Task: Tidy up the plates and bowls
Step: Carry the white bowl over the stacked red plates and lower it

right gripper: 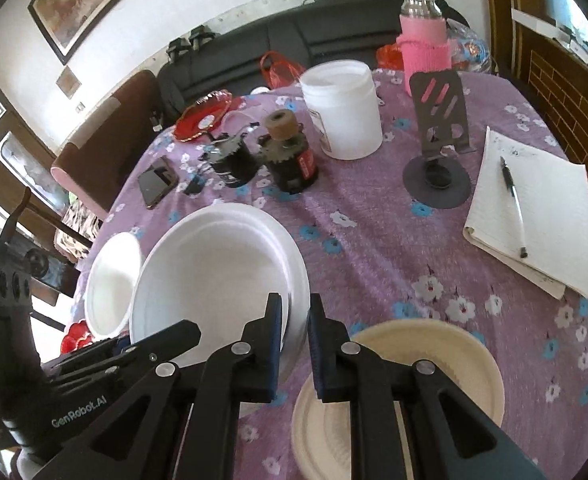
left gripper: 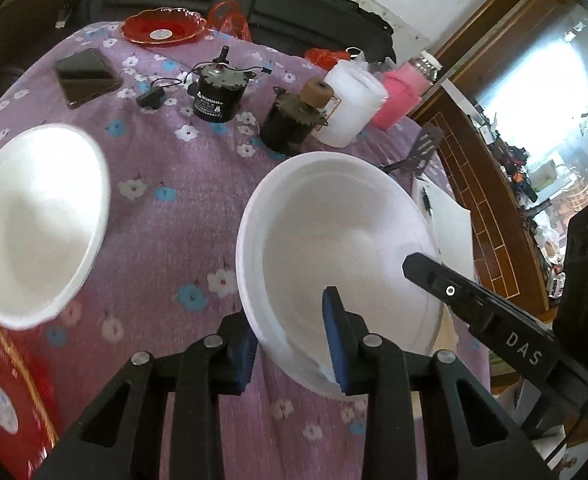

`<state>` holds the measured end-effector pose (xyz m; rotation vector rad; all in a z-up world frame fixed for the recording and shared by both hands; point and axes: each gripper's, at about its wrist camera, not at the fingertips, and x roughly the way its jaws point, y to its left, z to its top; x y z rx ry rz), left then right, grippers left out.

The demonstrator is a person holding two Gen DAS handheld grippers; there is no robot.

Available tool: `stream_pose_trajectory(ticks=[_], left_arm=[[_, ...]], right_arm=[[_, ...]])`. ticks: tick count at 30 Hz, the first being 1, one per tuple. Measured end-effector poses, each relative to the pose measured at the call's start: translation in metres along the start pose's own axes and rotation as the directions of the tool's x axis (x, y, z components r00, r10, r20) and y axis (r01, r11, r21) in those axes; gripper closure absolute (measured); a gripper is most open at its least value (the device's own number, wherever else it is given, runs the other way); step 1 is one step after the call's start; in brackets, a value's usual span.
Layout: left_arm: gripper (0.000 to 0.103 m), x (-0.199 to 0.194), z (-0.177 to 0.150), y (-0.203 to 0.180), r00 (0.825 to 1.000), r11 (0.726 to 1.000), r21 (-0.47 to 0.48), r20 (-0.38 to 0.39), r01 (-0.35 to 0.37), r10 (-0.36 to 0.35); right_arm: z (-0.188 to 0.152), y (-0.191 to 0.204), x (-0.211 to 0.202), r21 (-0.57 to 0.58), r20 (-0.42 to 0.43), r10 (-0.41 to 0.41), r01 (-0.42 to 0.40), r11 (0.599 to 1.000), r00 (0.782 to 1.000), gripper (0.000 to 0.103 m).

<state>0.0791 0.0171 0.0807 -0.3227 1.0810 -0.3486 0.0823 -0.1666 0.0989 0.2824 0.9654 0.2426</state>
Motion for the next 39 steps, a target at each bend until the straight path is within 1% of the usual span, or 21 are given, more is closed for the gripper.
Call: stream_pose_trajectory(ticks=[5, 10, 16, 20, 24, 26, 27, 30, 34, 36, 39], left_arm=[[0.074, -0.019, -0.017, 0.001, 1.0, 1.0, -0.003, 0.014, 0.009, -0.009], [0.074, -0.044, -0.038, 0.0, 0.998, 1.0, 0.014, 0.059, 0.002, -0.002], [0.074, -0.069, -0.065, 0.004, 0.995, 1.0, 0.014, 0.097, 0.002, -0.004], [0.074, -0.088, -0.086, 0.012, 0.991, 1.0, 0.001, 0.132, -0.006, 0.005], [0.074, -0.11, -0.107, 0.03, 0.985, 0.999, -0.036, 0.173, -0.008, 0.014], [0.074, -0.123, -0.116, 0.04, 0.98, 0.999, -0.048, 0.199, -0.017, 0.026], [0.074, -0.133, -0.122, 0.048, 0.974, 0.998, -0.059, 0.225, -0.029, 0.042], [0.073, -0.156, -0.132, 0.07, 0.959, 0.995, -0.097, 0.277, -0.037, 0.062], [0.073, -0.182, -0.142, 0.101, 0.941, 0.987, -0.153, 0.324, -0.048, 0.096], [0.073, -0.193, -0.145, 0.121, 0.929, 0.98, -0.188, 0.346, -0.066, 0.129], [0.073, -0.201, -0.146, 0.148, 0.916, 0.966, -0.238, 0.357, -0.098, 0.181]], right_arm=[[-0.015, 0.015, -0.022, -0.026, 0.029, 0.006, -0.005, 1.0, 1.0, 0.089], [-0.035, 0.027, -0.041, -0.052, 0.05, 0.012, -0.009, 0.999, 0.999, 0.089], [-0.058, 0.039, -0.058, -0.069, 0.072, 0.03, -0.025, 0.997, 0.997, 0.089], [-0.077, 0.054, -0.069, -0.095, 0.084, 0.059, -0.051, 0.994, 0.995, 0.089], [-0.094, 0.076, -0.071, -0.128, 0.073, 0.086, -0.076, 0.989, 0.994, 0.089], [-0.101, 0.092, -0.067, -0.159, 0.065, 0.086, -0.075, 0.984, 0.994, 0.089], [-0.104, 0.098, -0.066, -0.168, 0.059, 0.091, -0.08, 0.983, 0.994, 0.089], [-0.113, 0.124, -0.056, -0.192, 0.031, 0.118, -0.11, 0.975, 0.993, 0.089], [-0.122, 0.161, -0.043, -0.23, 0.002, 0.152, -0.147, 0.962, 0.988, 0.088], [-0.126, 0.183, -0.036, -0.253, -0.012, 0.168, -0.166, 0.953, 0.986, 0.088], [-0.13, 0.212, -0.021, -0.288, -0.036, 0.178, -0.181, 0.94, 0.983, 0.088]])
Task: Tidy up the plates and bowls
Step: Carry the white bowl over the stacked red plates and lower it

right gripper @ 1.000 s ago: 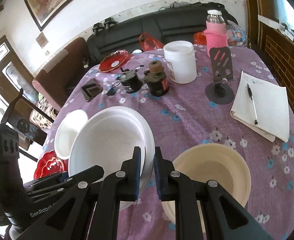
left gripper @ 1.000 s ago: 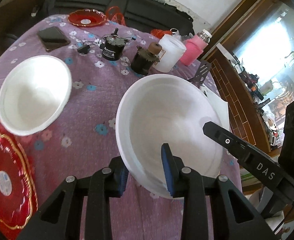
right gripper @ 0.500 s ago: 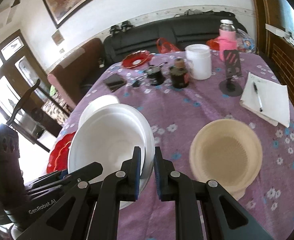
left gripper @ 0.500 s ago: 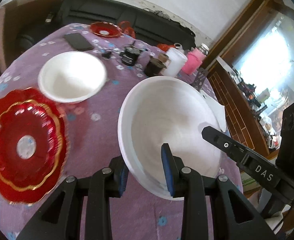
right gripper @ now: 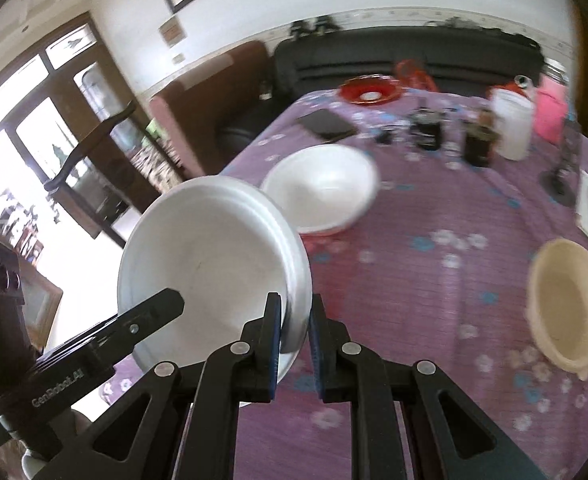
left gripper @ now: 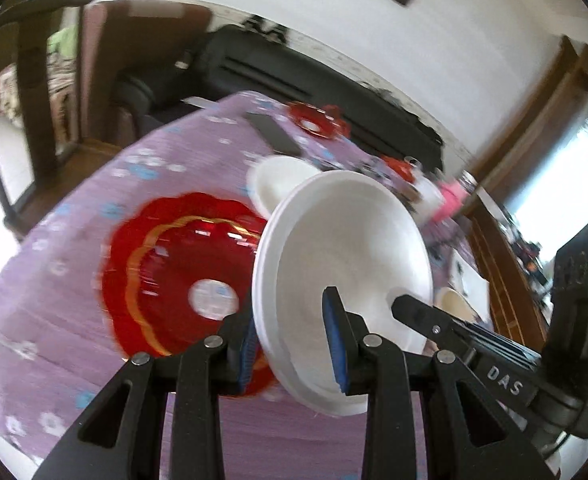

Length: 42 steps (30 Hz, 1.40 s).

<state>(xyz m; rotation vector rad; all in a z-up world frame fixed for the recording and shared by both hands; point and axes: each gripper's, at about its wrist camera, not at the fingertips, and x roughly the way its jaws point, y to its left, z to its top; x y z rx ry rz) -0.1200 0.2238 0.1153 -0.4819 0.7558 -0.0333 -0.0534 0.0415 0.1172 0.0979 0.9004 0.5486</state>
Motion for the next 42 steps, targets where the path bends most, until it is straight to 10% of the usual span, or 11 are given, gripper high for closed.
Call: stream_pose_trajectory(ticks=[10, 27, 32, 42], left_arm=[[0.073, 0.037, 0.013, 0.066, 0.993, 0.992, -0.075, -0.06, -0.103, 0.099], [0.073, 0.073, 0.011, 0.079, 0.985, 0.989, -0.082, -0.135, -0.124, 0.112], [0.048, 0.071, 0.012, 0.075, 0.986, 0.989, -0.075, -0.119, -0.124, 0.115], [0.044, 0.066, 0.012, 0.072, 0.989, 0.99, -0.083, -0.103, -0.113, 0.104]], right_arm=[[-0.001, 0.035, 0.088, -0.001, -0.129, 0.005, -0.005, 1.0, 0.992, 0.087], [0.001, 0.024, 0.118, 0.027, -0.183, -0.032, 0.038, 0.999, 0.983, 0.087], [-0.002, 0.023, 0.119, 0.034, -0.182, -0.042, 0.049, 0.998, 0.982, 0.087], [-0.005, 0.013, 0.118, 0.109, -0.163, 0.011, 0.007, 0.994, 0.987, 0.082]])
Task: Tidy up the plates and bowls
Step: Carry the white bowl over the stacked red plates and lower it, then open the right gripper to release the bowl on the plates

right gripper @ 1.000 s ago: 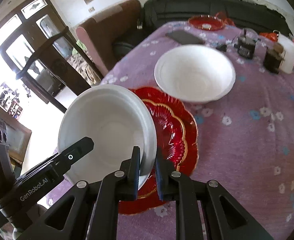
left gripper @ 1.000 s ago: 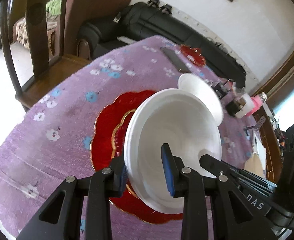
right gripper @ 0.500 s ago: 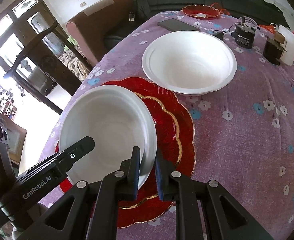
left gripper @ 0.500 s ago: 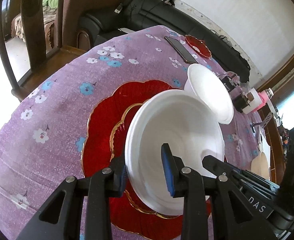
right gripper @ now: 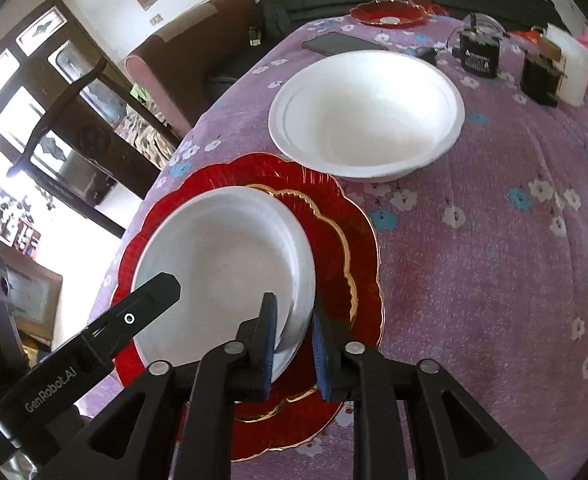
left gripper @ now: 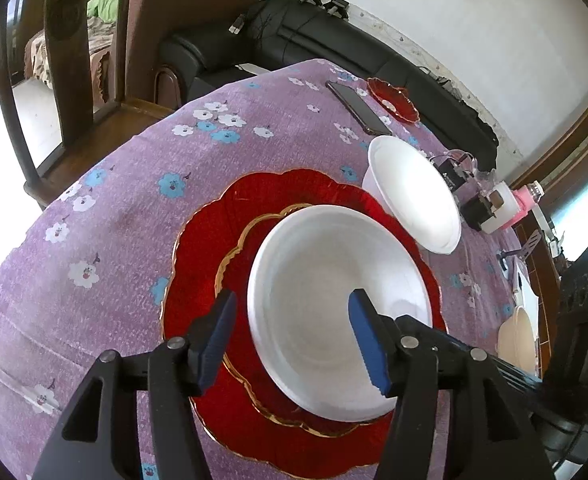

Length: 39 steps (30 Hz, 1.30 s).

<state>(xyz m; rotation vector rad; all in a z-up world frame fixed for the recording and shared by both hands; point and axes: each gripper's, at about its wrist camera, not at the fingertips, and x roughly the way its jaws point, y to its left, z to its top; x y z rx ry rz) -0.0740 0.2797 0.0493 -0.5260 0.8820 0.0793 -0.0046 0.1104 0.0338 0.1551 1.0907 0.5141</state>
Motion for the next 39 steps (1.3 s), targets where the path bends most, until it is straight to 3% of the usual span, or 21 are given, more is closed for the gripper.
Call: stream_pose_trajectory(ticks=[4, 10, 26, 39], left_arm=[[0.038, -0.01, -0.001, -0.002, 1.0, 1.0, 0.004, 0.03, 0.003, -0.003], [0.036, -0.03, -0.007, -0.01, 0.997, 0.999, 0.032, 0.078, -0.004, 0.002], [0.028, -0.077, -0.035, -0.04, 0.984, 0.988, 0.148, 0.177, -0.048, 0.021], [0.027, -0.085, -0.054, -0.07, 0.981, 0.969, 0.238, 0.191, -0.068, 0.022]], right_arm=[[-0.002, 0.0, -0.008, 0.004, 0.03, 0.013, -0.013, 1.0, 0.999, 0.081], [-0.008, 0.002, -0.026, -0.005, 0.079, 0.023, -0.023, 1.0, 0.997, 0.075], [-0.038, -0.008, -0.059, -0.006, 0.139, 0.055, -0.054, 0.999, 0.989, 0.071], [-0.058, -0.024, -0.088, -0.006, 0.198, 0.051, -0.051, 0.999, 0.979, 0.063]])
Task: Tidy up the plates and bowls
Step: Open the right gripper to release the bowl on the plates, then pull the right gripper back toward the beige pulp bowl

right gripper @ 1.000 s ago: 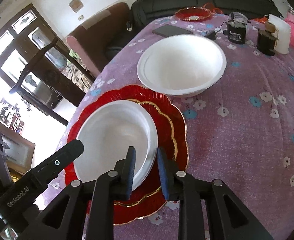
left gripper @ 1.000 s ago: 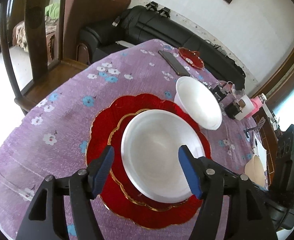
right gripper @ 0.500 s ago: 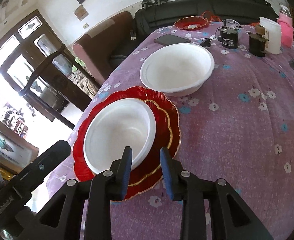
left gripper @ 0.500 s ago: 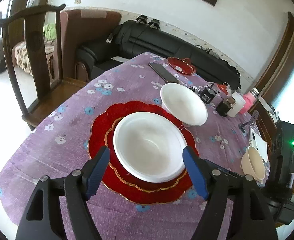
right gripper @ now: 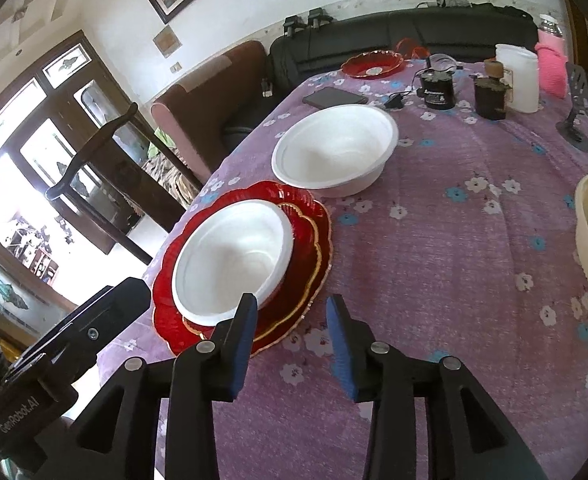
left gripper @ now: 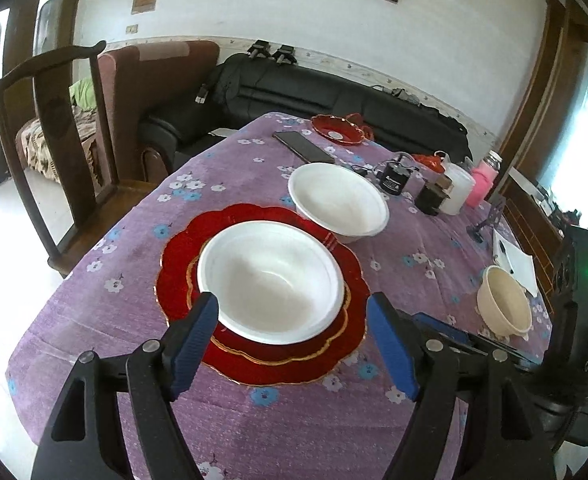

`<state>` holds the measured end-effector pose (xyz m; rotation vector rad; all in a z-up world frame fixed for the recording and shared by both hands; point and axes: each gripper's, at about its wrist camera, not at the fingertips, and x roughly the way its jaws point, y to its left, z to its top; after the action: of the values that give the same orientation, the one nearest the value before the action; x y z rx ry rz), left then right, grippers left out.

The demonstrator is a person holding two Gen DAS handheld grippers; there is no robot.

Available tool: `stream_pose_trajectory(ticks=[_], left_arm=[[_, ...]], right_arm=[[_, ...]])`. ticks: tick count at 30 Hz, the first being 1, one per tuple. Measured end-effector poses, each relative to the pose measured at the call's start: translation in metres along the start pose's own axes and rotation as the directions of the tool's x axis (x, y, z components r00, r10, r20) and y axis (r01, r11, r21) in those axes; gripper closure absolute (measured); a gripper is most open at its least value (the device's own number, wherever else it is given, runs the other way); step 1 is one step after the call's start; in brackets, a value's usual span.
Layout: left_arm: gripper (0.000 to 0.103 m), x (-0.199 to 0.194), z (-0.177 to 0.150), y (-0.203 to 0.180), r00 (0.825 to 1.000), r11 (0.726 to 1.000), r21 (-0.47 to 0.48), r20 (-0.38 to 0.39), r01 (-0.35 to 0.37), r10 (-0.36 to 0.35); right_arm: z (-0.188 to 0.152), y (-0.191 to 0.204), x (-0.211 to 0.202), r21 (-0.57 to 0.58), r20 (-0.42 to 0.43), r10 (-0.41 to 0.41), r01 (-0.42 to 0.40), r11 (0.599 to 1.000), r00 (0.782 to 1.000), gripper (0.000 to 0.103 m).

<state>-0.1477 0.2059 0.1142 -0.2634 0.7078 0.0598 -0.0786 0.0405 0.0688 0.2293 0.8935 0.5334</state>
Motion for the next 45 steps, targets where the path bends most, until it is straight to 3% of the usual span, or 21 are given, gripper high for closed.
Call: stream_pose_trajectory(ticks=[12, 14, 20, 31, 45], left_arm=[[0.026, 0.005, -0.01, -0.021, 0.999, 0.998, 0.054, -0.039, 0.01, -0.007], [0.021, 0.005, -0.012, -0.026, 0.999, 0.997, 0.074, -0.044, -0.003, 0.007], [0.02, 0.007, -0.017, -0.042, 0.996, 0.992, 0.106, -0.076, 0.062, -0.054], [0.02, 0.02, -0.023, -0.071, 0.991, 0.985, 0.155, -0.122, 0.081, -0.062], [0.02, 0.029, -0.021, -0.075, 0.991, 0.993, 0.105, -0.129, 0.059, -0.045]], right_arm=[[-0.015, -0.024, -0.012, 0.057, 0.012, 0.01, -0.01, 0.998, 1.0, 0.062], [-0.017, -0.028, -0.012, 0.066, 0.014, 0.009, -0.01, 0.998, 1.0, 0.062], [-0.02, -0.041, -0.017, 0.08, 0.023, 0.002, -0.004, 0.997, 1.0, 0.062], [-0.026, -0.072, -0.029, 0.12, 0.034, -0.005, 0.001, 0.993, 0.999, 0.062], [-0.029, -0.14, -0.075, 0.218, 0.117, -0.071, 0.045, 0.975, 0.991, 0.058]])
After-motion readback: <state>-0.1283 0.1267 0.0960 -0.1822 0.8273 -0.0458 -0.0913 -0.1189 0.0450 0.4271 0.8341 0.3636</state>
